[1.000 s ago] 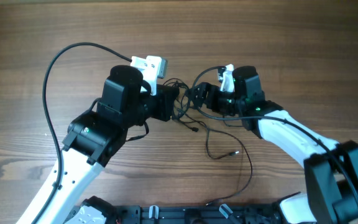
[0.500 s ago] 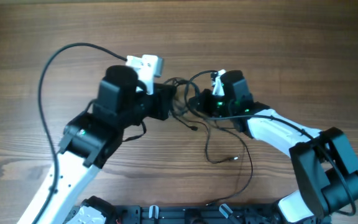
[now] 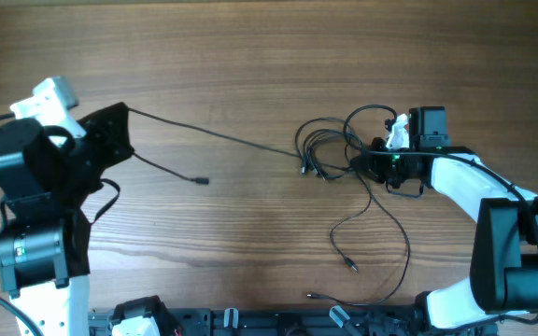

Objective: Untangle cables

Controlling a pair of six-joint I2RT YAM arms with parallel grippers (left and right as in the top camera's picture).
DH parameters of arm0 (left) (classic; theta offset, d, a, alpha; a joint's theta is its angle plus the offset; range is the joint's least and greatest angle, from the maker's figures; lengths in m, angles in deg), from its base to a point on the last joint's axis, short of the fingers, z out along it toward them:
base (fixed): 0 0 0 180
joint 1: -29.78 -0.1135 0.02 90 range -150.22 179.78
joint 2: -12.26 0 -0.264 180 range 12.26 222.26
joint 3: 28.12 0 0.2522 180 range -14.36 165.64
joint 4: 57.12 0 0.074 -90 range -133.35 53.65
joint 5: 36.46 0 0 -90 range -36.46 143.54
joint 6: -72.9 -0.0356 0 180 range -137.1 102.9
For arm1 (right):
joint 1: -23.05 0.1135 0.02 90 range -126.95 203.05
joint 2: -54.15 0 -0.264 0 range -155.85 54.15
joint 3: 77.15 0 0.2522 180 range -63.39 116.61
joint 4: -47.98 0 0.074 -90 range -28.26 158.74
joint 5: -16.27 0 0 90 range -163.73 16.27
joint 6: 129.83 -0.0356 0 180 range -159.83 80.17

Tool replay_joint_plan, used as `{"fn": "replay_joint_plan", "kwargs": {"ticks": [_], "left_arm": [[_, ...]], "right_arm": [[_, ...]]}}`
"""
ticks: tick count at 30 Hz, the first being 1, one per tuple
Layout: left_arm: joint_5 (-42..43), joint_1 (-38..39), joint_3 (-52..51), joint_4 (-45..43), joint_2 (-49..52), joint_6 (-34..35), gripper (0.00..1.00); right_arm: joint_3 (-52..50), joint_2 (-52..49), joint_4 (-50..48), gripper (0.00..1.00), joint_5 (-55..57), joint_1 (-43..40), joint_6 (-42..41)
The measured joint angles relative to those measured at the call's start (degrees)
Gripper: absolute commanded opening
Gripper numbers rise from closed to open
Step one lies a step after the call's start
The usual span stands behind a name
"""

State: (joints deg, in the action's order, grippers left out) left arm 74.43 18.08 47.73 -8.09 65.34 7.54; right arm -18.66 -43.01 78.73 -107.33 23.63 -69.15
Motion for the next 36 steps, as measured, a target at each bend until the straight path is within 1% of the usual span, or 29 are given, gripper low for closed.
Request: {"fn": "replay_joint_plan", "kwargs": {"ticks": [1,2,3,4,5,6,7,12,13,16,19,25,30,32,36], "left_arm": [[0.59,-1.62,0.0,0.2,0.15,1.16,0.04],[0.98,-3.39,0.0,0.42,0.35,2.23,0.04],[1.09,-5.01,0.0,0.33,0.68,3.3,0.04],[0.87,-6.05,0.0,0.04,0.96,4.31,0.04],[0.17,-7.23,0.0,-0.94,1.27,4.98,0.04],[-0.68,-8.52,0.02,-1.68,1.6,5.77,0.04],[-1.33,-9.09,0.02,-1.81,2.05,6.25,0.04],[-2.34,-9.11,0.0,-1.84,4.63,7.41,0.04],[-2.34,-9.11,0.02,-1.92,4.7,7.43,0.04],[1.66,-9.11,0.0,-1.99,4.79,7.43,0.04],[6.27,-8.76,0.02,-1.62,4.87,7.43,0.04],[8.61,-6.14,0.02,-1.11,8.72,7.41,0.04],[9.03,-1.62,0.02,-1.14,14.71,7.41,0.04],[9.05,1.9,0.02,-1.16,18.82,7.43,0.04],[8.48,6.34,0.02,-1.75,24.17,7.43,0.04]], "right_arm": [[0.0,0.04,0.2,0.07,-0.04,0.0,0.15],[0.0,0.11,0.33,0.12,-0.02,0.0,0.31],[0.0,0.11,0.37,0.26,0.07,0.0,0.46],[0.0,0.11,0.42,0.46,0.7,-0.04,0.9],[0.0,0.11,0.76,0.74,2.03,-0.39,1.25],[0.0,0.11,1.01,0.82,2.62,-0.83,1.38],[0.0,0.11,1.05,0.87,2.64,-1.22,2.08],[0.66,5.75,4.76,0.99,3.17,-1.42,3.45],[0.66,7.91,5.4,0.99,3.26,-1.42,3.67],[0.66,13.16,6.01,1.0,3.23,-1.42,3.69],[0.7,14.23,7.19,1.0,3.23,-1.4,3.69],[0.72,14.23,9.44,1.0,3.23,-1.4,3.67],[0.72,14.23,10.88,1.0,3.23,-1.4,3.69],[0.72,14.23,10.88,1.0,3.23,-1.4,3.69],[0.72,14.23,10.88,1.0,3.23,-1.4,3.69]]}}
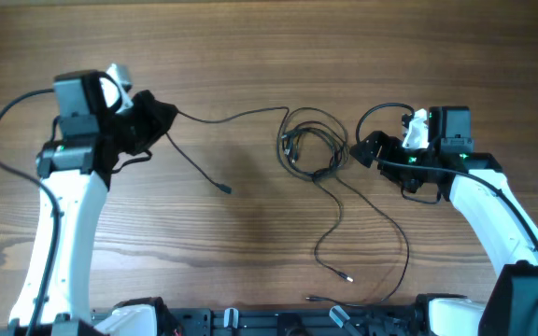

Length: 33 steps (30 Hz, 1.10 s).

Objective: Untangle cables

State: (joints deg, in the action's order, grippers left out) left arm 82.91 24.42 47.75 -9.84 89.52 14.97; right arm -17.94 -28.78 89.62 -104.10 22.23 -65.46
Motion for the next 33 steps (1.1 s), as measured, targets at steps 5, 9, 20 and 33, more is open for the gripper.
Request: {"fn": "replay_joint_plan", "kwargs": {"ticks": [5,9,20,33], "left_arm": [[-1.51,6.49,0.0,-1.03,7.96,0.0,0.04],[-2.93,12.7,0.0,-4.35,13.51,0.0,0.04],[-10.14,25.11,0.0,-6.16,19.93,0.2,0.05],[-4.44,24.72,0.0,-6.95,19.96,-5.62,0.04]], "right_arm": [[0.0,0.0,0.02,1.0,0.94,0.0,0.0],[0.0,0.0,0.44,1.0,1.95,0.0,0.0],[0.0,0.0,0.44,1.0,2.19,0.0,-1.97],[0.02,-0.35,-4.35,1.0,-0.87,4.31,-6.93]]}}
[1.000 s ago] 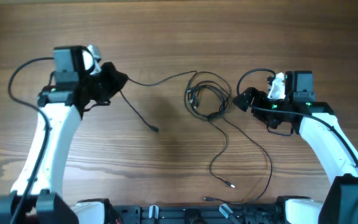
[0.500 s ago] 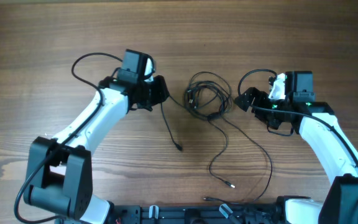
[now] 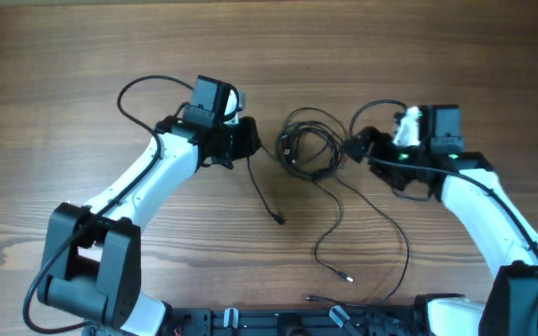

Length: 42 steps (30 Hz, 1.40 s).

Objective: Untangle cables

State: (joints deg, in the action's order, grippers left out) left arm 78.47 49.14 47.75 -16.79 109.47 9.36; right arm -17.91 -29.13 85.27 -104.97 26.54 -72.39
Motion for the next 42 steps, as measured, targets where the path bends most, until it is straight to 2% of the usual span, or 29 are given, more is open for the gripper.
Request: {"fn": "replay_joint_plan", "kwargs": {"ticks": [3,7,9,12,13,14,15,16,19,21,23,27,29,33,36,38,40,42], "left_arm": [[12.24,-2.23,0.0,0.39,-3.1,-8.79,0.04],[19.21,-10.29,0.0,2.45,-16.61,-13.81,0.04],[17.84,-17.64,0.22,4.59,-25.7,-14.86,0.04],[6.51,-27.89,0.55,8.59,-32.44,-11.06,0.05],[2.62,-30.18,0.61,9.94,-32.54,-8.31,0.14],[-1.79,-32.33,0.61,11.76,-32.15,-4.94,0.43],[-6.49,-34.23,0.63,13.79,-31.3,-0.66,0.87],[-11.74,-35.93,0.63,15.54,-29.7,4.22,1.0],[-17.25,-37.62,0.66,16.72,-24.26,14.71,1.0],[-15.15,-37.38,0.63,16.09,-18.53,19.98,1.0],[-10.21,-36.15,0.63,15.17,-13.53,22.45,1.0],[-0.48,-28.41,0.63,8.52,-4.44,24.57,1.0],[2.32,-22.49,0.63,5.33,-2.03,28.2,1.0],[2.8,-13.22,0.63,4.46,-1.73,42.29,1.0],[-0.9,-7.5,0.63,4.46,-1.73,55.45,1.0],[-3.89,-4.94,0.63,4.11,-1.73,59.93,1.0],[-9.49,-2.91,0.63,-0.33,-1.73,59.56,1.0],[-13.09,-2.82,0.52,-8.46,-1.73,51.19,1.0]], "right_arm": [[0.0,-1.55,-4.07,1.0,0.48,4.74,-1.05],[0.02,-3.67,-7.58,1.0,5.51,5.86,-2.6],[0.0,-4.33,-8.85,1.0,8.87,5.86,-3.04],[0.0,-4.68,-9.44,1.0,12.44,5.86,-3.21],[0.0,-4.7,-9.42,1.0,13.14,5.86,-3.23],[0.02,-4.74,-9.42,1.0,13.6,5.86,-3.23],[0.0,-4.76,-9.35,1.0,13.84,5.86,-3.23],[0.0,-4.79,-9.03,1.0,14.03,5.86,-3.23],[0.0,-4.79,-8.0,1.0,14.64,5.86,-3.23],[0.0,-4.79,-7.26,1.0,14.84,5.86,-3.23],[0.0,-4.79,-6.67,1.0,14.84,5.86,-3.23],[0.02,-4.81,-6.27,1.0,14.82,5.86,-3.23],[0.0,-4.81,-6.23,1.0,14.84,5.86,-3.23],[0.0,-4.81,-5.2,1.0,14.84,5.86,-3.23],[0.0,-4.81,-4.44,1.0,14.84,5.86,-3.23],[0.02,-4.81,-3.96,1.0,14.84,5.86,-3.23],[0.02,-4.81,-2.82,1.0,14.86,5.86,-3.21],[0.0,-4.81,-1.62,1.0,14.84,5.86,-2.97]]}}
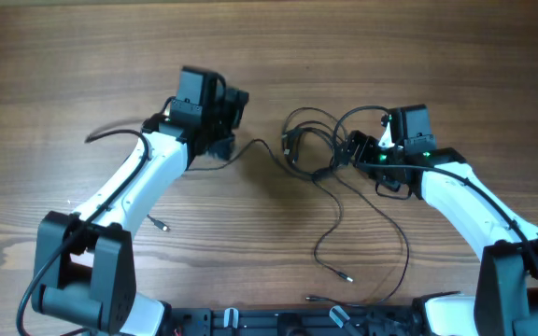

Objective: Untangle cables

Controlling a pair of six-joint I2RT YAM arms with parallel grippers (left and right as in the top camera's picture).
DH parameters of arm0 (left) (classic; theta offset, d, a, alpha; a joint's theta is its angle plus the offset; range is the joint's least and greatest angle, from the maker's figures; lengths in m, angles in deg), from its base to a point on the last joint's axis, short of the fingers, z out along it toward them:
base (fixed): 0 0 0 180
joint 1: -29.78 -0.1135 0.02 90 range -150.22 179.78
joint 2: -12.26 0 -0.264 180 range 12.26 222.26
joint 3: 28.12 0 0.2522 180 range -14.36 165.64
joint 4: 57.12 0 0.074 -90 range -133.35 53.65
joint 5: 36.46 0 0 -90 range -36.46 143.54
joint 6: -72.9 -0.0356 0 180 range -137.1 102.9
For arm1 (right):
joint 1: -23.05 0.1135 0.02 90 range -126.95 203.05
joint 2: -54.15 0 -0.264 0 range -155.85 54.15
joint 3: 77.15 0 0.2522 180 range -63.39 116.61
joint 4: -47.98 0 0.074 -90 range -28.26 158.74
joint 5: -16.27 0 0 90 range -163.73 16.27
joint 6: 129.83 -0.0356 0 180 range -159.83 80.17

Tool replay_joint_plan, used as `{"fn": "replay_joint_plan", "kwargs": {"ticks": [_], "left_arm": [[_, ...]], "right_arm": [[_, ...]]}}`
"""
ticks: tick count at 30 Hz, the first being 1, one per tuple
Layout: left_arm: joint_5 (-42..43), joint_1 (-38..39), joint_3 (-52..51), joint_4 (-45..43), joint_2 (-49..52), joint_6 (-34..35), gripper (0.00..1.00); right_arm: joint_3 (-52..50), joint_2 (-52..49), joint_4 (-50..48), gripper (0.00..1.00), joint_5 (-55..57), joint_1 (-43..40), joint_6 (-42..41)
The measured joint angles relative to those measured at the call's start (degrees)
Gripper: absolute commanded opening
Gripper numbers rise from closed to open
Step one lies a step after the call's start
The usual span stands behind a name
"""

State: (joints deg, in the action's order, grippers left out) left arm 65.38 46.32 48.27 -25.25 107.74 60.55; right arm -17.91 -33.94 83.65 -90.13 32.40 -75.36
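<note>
A tangle of thin black cables [304, 147] lies at mid-table, coiled in loops. One strand [247, 147] runs left out of the coil and passes under my left forearm; a loose plug [162, 224] lies on the wood left of that arm. Another strand trails down to a plug [346, 277] near the front. My left gripper [232, 101] stands above and to the left of the coil, its fingers apart, and no cable shows between them. My right gripper [346, 149] is shut on the coil's right edge.
A grey wire [110, 135] from the left arm arcs out over the wood at the left. A further thin cable [402, 252] curves down toward the dark rail [278, 322] along the table's front edge. Bare wood fills the far half.
My left gripper moved up and slightly back from the coil's left side and no longer holds the strand. That strand's plug went from centre front to the left of the arm. The right gripper shifted slightly left.
First my left gripper held a long strand far left, stretched out from the coil that my right gripper gripped. Then the left gripper was closer in, then right beside the coil with the strand hanging slack. Now the strand lies loose on the table and the right grip persists.
</note>
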Motion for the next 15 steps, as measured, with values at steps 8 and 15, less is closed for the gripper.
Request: {"fn": "replay_joint_plan", "kwargs": {"ticks": [8,15], "left_arm": [[0.0,0.83,0.24,-2.56,-5.31,-16.15,1.0],[-0.24,10.01,0.35,5.07,-6.14,-16.04,0.96]], "right_arm": [[0.02,0.0,0.11,1.0,0.2,0.0,1.31],[0.02,0.0,-0.55,1.0,0.42,0.0,1.31]]}}
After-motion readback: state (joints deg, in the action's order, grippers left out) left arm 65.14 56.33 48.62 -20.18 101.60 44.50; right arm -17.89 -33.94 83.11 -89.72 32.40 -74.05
